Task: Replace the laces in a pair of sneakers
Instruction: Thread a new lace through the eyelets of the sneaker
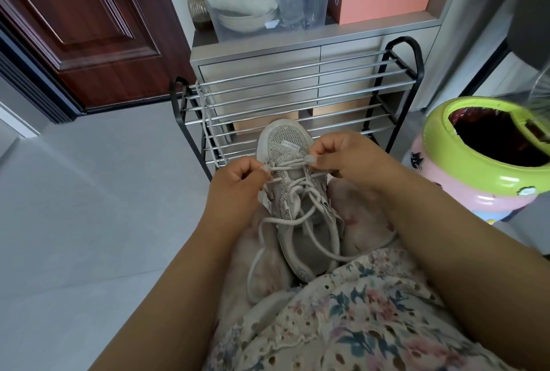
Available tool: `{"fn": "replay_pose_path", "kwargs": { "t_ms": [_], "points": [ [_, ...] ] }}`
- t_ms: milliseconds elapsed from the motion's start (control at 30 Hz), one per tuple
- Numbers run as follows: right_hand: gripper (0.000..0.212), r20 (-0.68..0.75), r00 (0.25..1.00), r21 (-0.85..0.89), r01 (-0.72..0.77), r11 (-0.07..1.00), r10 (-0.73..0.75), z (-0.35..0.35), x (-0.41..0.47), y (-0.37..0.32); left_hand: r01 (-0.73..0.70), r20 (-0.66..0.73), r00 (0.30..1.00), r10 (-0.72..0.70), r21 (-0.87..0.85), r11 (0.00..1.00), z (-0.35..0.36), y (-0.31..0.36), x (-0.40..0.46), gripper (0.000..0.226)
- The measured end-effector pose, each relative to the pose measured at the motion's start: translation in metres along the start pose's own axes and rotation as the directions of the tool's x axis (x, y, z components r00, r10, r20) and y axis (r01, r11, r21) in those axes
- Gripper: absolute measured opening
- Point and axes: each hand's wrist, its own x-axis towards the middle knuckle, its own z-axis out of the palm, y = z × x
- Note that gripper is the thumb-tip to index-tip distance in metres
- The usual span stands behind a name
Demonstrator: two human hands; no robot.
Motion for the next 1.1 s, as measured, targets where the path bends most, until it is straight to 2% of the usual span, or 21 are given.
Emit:
{"fn": "replay_pose_path", "kwargs": {
  "t_ms": [67,200,300,367,433,567,767,900,1033,1100],
  "points": [
    [0.019,-0.01,1.0,0.081,-0.018,0.997,0.019,0.001,-0.001,0.003,0.006,-0.013,1.0,-0.006,-0.003,1.0,0.0,-0.001,0.0,0.025],
    [0.008,-0.066,0.998,-0.035,0.002,0.999,-0.005,0.002,0.0,0.004,-0.004,-0.002,1.0,0.004,0.006,1.0,0.0,0.0,-0.002,0.02],
    [0.017,-0.12,0.984,-0.153,0.113,0.982,-0.132,0.001,-0.002,0.003,-0.03,-0.021,0.999,0.029,-0.027,0.999,0.003,0.001,-0.005,0.009],
    [0.023,-0.147,0.958,-0.262,0.203,0.943,-0.247,0.001,-0.005,0.002,-0.069,-0.025,0.997,0.068,-0.043,0.997,0.003,0.001,-0.007,0.012],
    [0.022,-0.121,0.948,-0.358,0.235,0.904,-0.294,0.001,-0.009,0.001,-0.11,0.024,0.994,0.111,-0.023,0.994,0.003,0.001,-0.009,0.012],
    [0.01,0.0,0.979,-0.497,0.177,0.849,-0.204,0.001,-0.007,0.005,-0.161,0.062,0.986,0.157,0.07,0.984,0.004,-0.001,-0.01,0.011],
    [0.015,0.1,0.986,-0.642,0.169,0.748,-0.137,0.003,-0.002,-0.009,-0.145,0.06,0.989,0.136,0.182,0.973,0.004,-0.003,-0.007,0.016],
    [0.041,0.131,0.989,-0.726,0.141,0.673,-0.065,0.008,0.001,-0.018,-0.077,0.086,0.994,0.069,0.095,0.993,0.004,0.0,-0.011,0.03],
    [0.041,0.145,0.989,-0.727,0.132,0.674,-0.037,0.01,-0.001,-0.023,-0.052,0.235,0.97,0.063,-0.053,0.997,0.002,0.0,-0.016,0.026],
    [0.038,0.159,0.986,-0.756,0.154,0.636,-0.05,0.013,-0.001,-0.024,-0.087,0.304,0.95,0.074,0.028,0.996,0.003,-0.003,-0.017,0.031]
  ]
}}
